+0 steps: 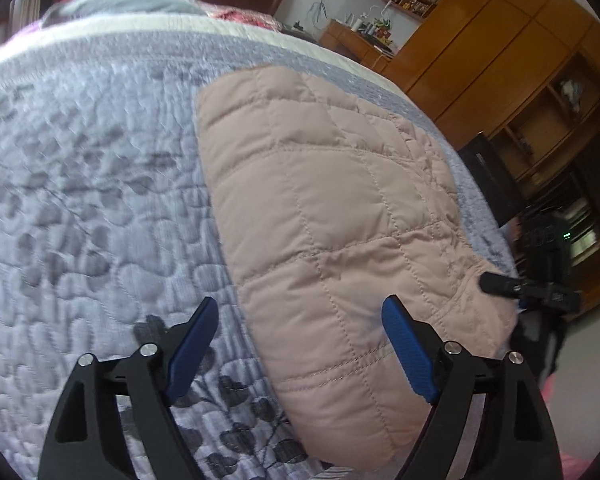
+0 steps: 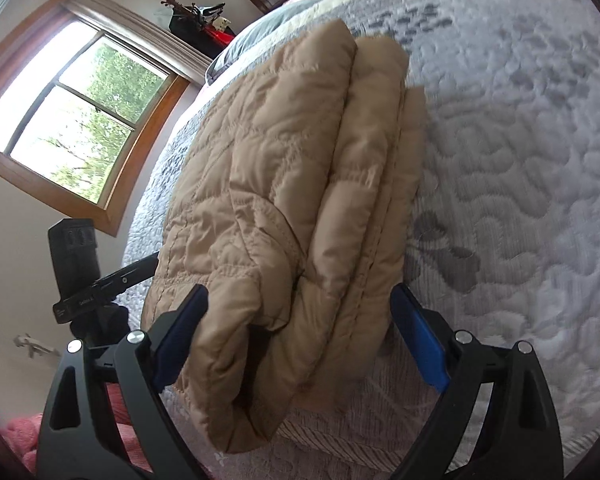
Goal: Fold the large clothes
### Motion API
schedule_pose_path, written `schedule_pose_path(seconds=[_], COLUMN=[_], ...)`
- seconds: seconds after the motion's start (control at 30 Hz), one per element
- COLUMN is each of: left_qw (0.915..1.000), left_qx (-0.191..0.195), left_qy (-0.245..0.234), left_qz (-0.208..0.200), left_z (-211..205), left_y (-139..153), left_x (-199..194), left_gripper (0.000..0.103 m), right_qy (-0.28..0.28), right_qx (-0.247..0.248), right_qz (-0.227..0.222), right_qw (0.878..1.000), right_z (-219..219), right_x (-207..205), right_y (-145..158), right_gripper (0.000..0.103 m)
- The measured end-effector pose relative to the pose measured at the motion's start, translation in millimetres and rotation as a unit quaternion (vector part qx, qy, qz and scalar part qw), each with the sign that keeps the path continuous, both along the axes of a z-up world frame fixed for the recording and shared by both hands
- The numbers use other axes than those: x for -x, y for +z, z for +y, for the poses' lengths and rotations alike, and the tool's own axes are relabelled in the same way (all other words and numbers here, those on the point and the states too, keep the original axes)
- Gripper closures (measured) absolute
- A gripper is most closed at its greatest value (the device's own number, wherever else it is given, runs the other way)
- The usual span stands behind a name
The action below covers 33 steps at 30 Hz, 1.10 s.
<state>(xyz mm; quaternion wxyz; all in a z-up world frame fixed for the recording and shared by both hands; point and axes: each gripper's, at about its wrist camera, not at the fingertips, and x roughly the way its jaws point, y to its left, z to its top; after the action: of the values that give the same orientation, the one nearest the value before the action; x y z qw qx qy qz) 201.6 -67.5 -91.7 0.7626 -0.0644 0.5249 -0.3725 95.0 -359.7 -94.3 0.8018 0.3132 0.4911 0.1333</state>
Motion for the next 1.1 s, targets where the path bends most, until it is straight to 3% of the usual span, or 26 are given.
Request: schedule_pose_path(seconds=[0.2,0.4,0.47,0.6,0.73,0.9,1.1], left_qw=[0.9981,0.9983,0.9994,0.9991,0.9973,0.9923,0.9896], left_qx=[0.036,0.033,0.025,0.000,-0.006,0.004,0.025], left_qy=[-0.015,-0.019,-0.016,-0.020,-0.015,-0.016,-0.005], left_qz=[0.048,0.043,0.020,-0.038,-0.072,-0.123,-0.141], left_z=[-12,-33,-36,-46,-49,-48,-28], left_y=[-19,-29,-23,-5,7,35,53], left_x=[-13,-20,-13,7,22,40,35], left_gripper=[0.012,0.009,0.018,0.040,0.049,0.056,0.058], right_qy=[0.004,0.016,0.025,0.037,0.036,0.043,0.048], right_qx=[-0.039,-0.042,-0.024,0.022,0.034,0.075,0.117], right_qz=[0.007,0.006,0.000,-0.019,-0.045,-0.082,-0.120], right_qw=[0.999,0.999,0.999,0.999,0.998,0.993,0.985], right_z=[-3,0,6,23,29,42,62], right_x=[-10,-23,-25,-22,-13,2,4], right_y=[-18,-28,-25,-15,-4,19,48], right_gripper=[0.009,0.007,0.011,0.041,0.056,0.063,0.065])
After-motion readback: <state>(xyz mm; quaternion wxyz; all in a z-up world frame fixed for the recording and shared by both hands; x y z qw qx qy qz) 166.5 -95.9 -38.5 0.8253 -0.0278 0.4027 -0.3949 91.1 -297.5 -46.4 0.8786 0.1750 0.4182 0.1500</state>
